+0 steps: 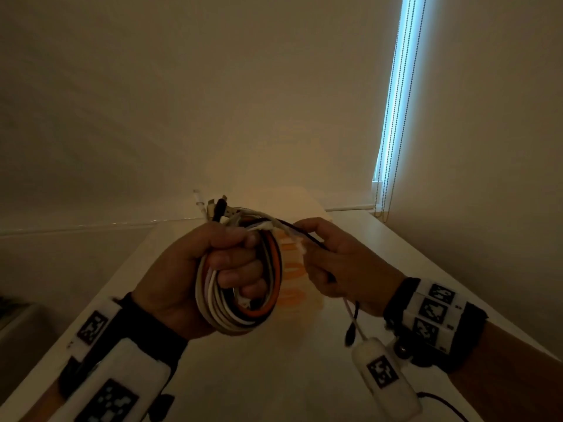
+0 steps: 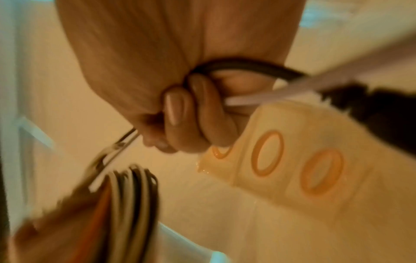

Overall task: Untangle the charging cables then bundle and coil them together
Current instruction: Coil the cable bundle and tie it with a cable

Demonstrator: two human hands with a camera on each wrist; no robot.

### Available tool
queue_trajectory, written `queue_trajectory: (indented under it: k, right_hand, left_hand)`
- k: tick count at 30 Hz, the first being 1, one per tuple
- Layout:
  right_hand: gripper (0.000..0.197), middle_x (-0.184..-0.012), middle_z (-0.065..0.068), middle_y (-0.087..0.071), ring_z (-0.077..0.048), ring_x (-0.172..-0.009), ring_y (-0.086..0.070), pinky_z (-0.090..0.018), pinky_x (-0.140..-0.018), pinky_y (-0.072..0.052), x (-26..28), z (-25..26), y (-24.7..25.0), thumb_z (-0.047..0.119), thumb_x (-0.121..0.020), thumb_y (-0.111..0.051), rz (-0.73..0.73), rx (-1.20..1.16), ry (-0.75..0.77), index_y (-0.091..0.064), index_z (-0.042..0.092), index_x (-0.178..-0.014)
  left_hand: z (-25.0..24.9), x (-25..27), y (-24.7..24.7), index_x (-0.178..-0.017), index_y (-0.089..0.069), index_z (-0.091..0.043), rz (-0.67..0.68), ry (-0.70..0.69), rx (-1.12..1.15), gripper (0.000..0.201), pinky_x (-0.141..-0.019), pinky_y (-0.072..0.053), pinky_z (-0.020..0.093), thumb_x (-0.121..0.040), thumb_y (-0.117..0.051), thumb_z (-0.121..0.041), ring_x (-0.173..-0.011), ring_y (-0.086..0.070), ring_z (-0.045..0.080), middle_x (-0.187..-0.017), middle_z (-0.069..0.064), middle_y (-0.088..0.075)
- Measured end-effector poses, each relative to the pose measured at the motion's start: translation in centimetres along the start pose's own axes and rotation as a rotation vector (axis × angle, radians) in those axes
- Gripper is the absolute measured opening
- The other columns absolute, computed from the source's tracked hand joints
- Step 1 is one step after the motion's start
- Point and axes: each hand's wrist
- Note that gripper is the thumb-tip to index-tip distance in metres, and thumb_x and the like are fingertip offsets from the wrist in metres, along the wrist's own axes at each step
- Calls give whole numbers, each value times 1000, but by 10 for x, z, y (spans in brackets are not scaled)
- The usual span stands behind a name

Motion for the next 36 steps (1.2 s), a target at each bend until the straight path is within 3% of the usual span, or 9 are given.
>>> queue_trajectory:
  k: [4, 8, 11, 16, 19, 22, 27, 32, 36]
  right_hand:
    - [37, -74, -5, -48, -8, -42, -28, -23, -43, -20, 2, -4, 4, 11, -92, -59, 187, -629, 58, -58, 27, -124]
    - [7, -90, -9, -59, -10, -46, -27, -22, -46, -27, -1, 6, 7, 3, -85, -57, 298, -819, 207, -61, 9, -85]
    - [24, -84, -12, -65, -15, -49, -47, -26, -49, -38, 4, 9, 1, 1, -79, -47, 65, -425, 222, -69, 7, -72]
    - [50, -112, -16, -72, -30, -106, -67, -34, -87, -54, 10, 12, 9, 7, -85, -31, 82, 30, 255, -70, 5, -116]
    - [44, -114, 0, -73, -19, -105, -69, -28, -87, -54, 11, 19, 17, -1, -92, -36, 68, 314, 177, -69, 12, -119]
    - [54, -109, 9, -73, -6, -103, -67, -21, -86, -53, 15, 20, 26, -12, -95, -41, 81, 700, 197, -70, 27, -119]
    - [40, -117, 23, -67, 18, -96, -59, 1, -74, -43, 19, 31, 32, 13, -96, -60, 161, 1163, 321, -64, 39, -126]
    - [30, -111, 18, -65, -2, -99, -59, -18, -86, -48, 17, 30, 36, 49, -94, -55, 232, 1443, 357, -61, 50, -123]
    - [23, -121, 1, -60, -18, -116, -51, -30, -94, -41, 19, 26, 29, 48, -94, -58, 171, 1559, 670, -73, 40, -110]
  left_hand:
    - [7, -2, -9, -106, -53, -1, 13, -104, 18, 19, -71, -38, 32, -100, -40, -14, -58, -43, 13, -62, -4, -40]
    - [11, -1, -15, -99, -50, -6, 12, -183, 34, 10, -74, -39, 31, -99, -43, -15, -59, -35, 13, -63, -5, -38]
    - [13, 1, -16, -93, -44, -14, 22, -204, 96, 5, -76, -41, 30, -97, -47, -17, -60, -48, 13, -60, -6, -40]
    - [12, -1, -10, -84, -45, -16, 12, -193, 177, 12, -84, -44, 30, -96, -49, -18, -76, -60, 15, -66, -1, -64]
    - [12, -2, -7, -79, -49, -13, -24, -164, 182, 23, -86, -46, 34, -100, -42, -19, -81, -62, 18, -71, 2, -66]
    - [15, -5, -7, -81, -29, -25, -23, -159, 180, 26, -80, -46, 32, -98, -47, -17, -69, -59, 14, -63, -2, -60]
    - [15, -7, -4, -82, -30, -26, -49, -152, 163, 33, -74, -48, 30, -90, -60, -15, -60, -54, 10, -56, -6, -53]
    - [9, -7, 2, -72, -54, -16, -94, -142, 124, 19, -76, -48, 29, -91, -58, -19, -62, -53, 9, -56, -7, -52]
    - [8, -9, 8, -80, -32, -24, -149, -139, 154, 34, -73, -50, 31, -86, -65, -16, -59, -53, 11, -54, -7, -51]
Point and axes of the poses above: each hand's wrist, its own x-axis away from the middle knuckle, its own y-axis out of the back of the hand, z = x × y
